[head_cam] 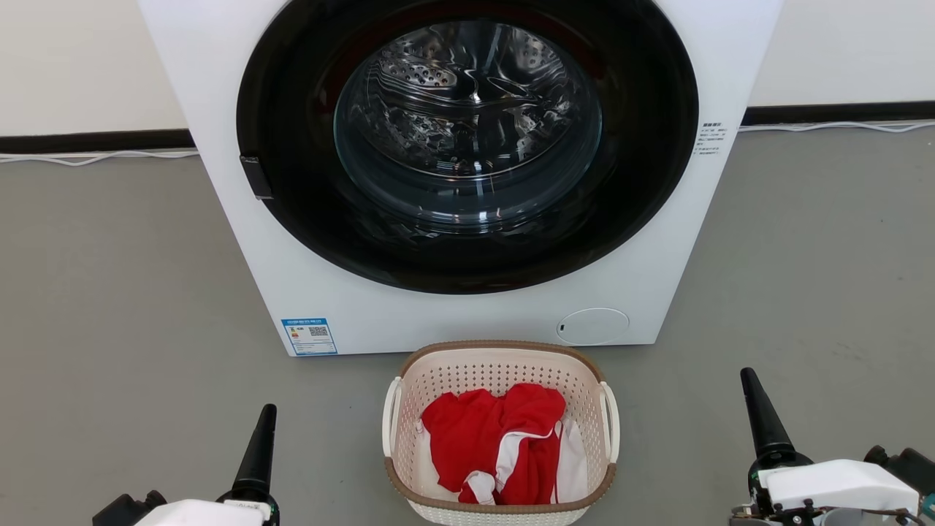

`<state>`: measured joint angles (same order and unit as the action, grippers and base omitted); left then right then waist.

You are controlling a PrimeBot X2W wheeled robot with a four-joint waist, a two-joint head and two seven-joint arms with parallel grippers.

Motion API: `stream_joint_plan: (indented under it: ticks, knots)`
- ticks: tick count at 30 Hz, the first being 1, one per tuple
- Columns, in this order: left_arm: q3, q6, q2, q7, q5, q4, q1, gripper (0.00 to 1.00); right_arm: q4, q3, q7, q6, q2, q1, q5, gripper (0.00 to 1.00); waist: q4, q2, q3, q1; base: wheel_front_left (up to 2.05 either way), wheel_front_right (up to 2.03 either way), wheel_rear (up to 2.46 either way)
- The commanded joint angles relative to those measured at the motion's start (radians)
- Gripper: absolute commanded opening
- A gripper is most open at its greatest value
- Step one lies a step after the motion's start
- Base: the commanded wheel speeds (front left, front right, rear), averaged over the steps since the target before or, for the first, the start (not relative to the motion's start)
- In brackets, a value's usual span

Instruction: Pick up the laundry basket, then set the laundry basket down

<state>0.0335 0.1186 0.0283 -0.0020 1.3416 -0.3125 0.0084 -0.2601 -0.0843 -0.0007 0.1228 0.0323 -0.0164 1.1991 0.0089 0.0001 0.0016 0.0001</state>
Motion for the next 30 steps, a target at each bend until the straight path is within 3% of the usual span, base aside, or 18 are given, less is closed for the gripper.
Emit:
stream_joint_plan:
  ticks: [1,30]
  knots:
    - [0.008,-0.002,0.008,-0.013,-0.037,0.033,-0.028,1.0,0.04,0.016,-0.014,0.003,0.017,-0.014,-0.043,1.0,0.0,-0.0001,0.001,-0.0001,0.0,0.0,0.0]
    - [-0.004,-0.014,0.013,-0.098,-0.445,0.048,-0.023,1.0,0.032,0.079,-0.099,0.004,0.06,-0.031,-0.526,1.0,0.008,-0.0001,-0.002,-0.0001,0.0,0.0,0.0]
